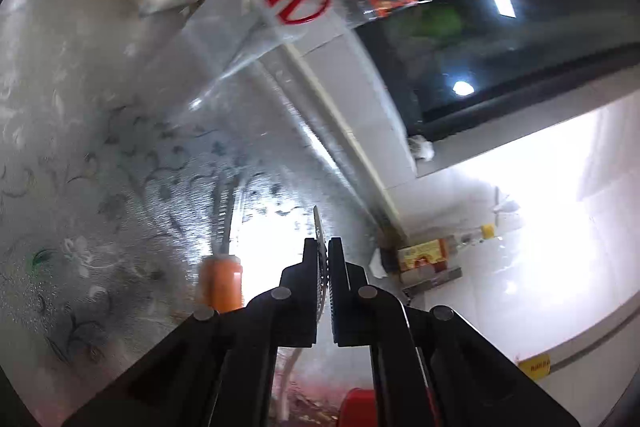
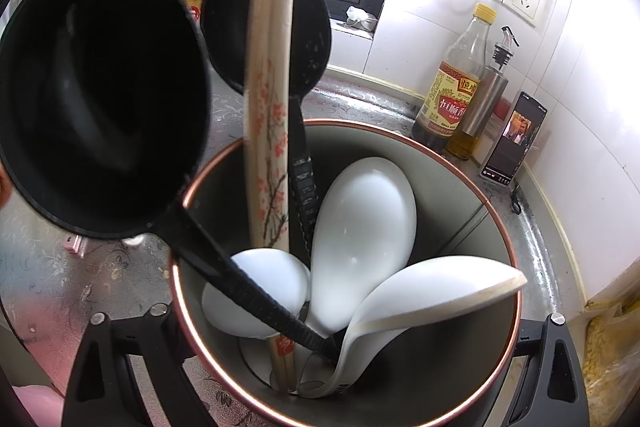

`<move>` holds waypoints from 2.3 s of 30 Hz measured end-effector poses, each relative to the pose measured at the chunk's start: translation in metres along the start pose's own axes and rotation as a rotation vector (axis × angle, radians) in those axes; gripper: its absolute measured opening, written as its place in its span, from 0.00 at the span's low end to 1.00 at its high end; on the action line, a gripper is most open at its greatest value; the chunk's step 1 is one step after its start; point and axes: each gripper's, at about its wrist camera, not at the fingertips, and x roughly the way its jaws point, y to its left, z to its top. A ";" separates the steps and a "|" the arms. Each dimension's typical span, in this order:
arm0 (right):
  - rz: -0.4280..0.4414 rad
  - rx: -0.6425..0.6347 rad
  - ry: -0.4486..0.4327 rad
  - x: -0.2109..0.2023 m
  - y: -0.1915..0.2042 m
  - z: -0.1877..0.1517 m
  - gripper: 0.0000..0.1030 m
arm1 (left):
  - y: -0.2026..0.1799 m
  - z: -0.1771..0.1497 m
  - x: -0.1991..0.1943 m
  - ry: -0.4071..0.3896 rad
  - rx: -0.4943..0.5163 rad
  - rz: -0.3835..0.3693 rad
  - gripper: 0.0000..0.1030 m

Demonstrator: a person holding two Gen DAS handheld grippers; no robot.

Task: Organize utensils
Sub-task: 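Lift the rice paddle and carry it over the red holder with the left gripper, then lower the rice paddle into the red holder and open the left gripper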

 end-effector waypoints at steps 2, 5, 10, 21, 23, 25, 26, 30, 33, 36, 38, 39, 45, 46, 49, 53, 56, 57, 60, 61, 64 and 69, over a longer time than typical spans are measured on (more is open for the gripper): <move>0.000 0.000 0.001 0.000 0.001 0.000 0.95 | -0.019 0.000 -0.007 -0.016 0.048 -0.017 0.04; -0.001 0.001 0.003 -0.001 0.002 -0.001 0.95 | -0.047 -0.001 -0.021 -0.042 0.131 -0.034 0.04; -0.001 0.006 0.005 -0.002 0.003 -0.002 0.94 | -0.090 -0.005 -0.037 -0.067 0.225 -0.092 0.04; -0.003 0.012 0.003 -0.004 0.003 -0.003 0.93 | -0.190 -0.025 -0.074 -0.123 0.454 -0.270 0.04; -0.003 0.012 0.003 -0.004 0.003 -0.003 0.93 | -0.206 -0.030 -0.079 -0.121 0.490 -0.304 0.04; -0.002 0.011 0.003 -0.004 0.003 -0.003 0.93 | -0.223 -0.037 -0.081 -0.114 0.533 -0.338 0.04; -0.003 0.011 0.003 -0.004 0.003 -0.003 0.93 | -0.229 -0.040 -0.082 -0.109 0.550 -0.354 0.04; -0.003 0.011 0.003 -0.004 0.003 -0.003 0.93 | -0.256 -0.054 -0.081 -0.073 0.618 -0.426 0.04; -0.003 0.011 0.003 -0.004 0.003 -0.003 0.93 | -0.271 -0.067 -0.072 -0.029 0.660 -0.450 0.04; -0.003 0.011 0.003 -0.004 0.003 -0.003 0.93 | -0.279 -0.084 -0.058 0.015 0.699 -0.450 0.04; -0.002 0.012 0.002 -0.004 0.003 -0.003 0.94 | -0.283 -0.092 -0.051 0.030 0.724 -0.437 0.04; -0.004 0.011 0.004 -0.004 0.004 -0.003 0.94 | -0.284 -0.096 -0.047 0.041 0.734 -0.428 0.04; -0.004 0.010 0.004 -0.004 0.003 -0.002 0.94 | -0.292 -0.106 -0.028 0.085 0.756 -0.436 0.04; -0.004 0.009 0.003 -0.004 0.003 -0.002 0.94 | -0.292 -0.107 -0.026 0.088 0.761 -0.428 0.04; -0.002 0.005 0.004 -0.003 0.004 -0.001 0.93 | -0.286 -0.106 -0.023 0.102 0.753 -0.402 0.04; -0.002 0.004 0.005 -0.003 0.004 -0.001 0.93 | -0.271 -0.097 -0.017 0.088 0.721 -0.341 0.04; -0.002 0.004 0.004 -0.003 0.005 -0.001 0.94 | -0.251 -0.087 -0.012 0.096 0.662 -0.290 0.04; -0.002 0.004 0.005 -0.003 0.005 -0.001 0.94 | -0.246 -0.085 -0.010 0.101 0.650 -0.271 0.04; -0.003 0.006 0.005 -0.003 0.006 -0.001 0.94 | -0.230 -0.079 -0.007 0.107 0.624 -0.209 0.04; -0.004 0.006 0.005 -0.003 0.006 0.000 0.94 | -0.224 -0.077 -0.007 0.103 0.613 -0.188 0.04; -0.005 0.005 0.004 -0.003 0.006 0.000 0.94 | -0.199 -0.064 -0.009 0.086 0.553 -0.102 0.08; -0.005 0.006 0.004 -0.003 0.007 0.001 0.94 | -0.148 -0.040 -0.015 0.059 0.429 0.072 0.47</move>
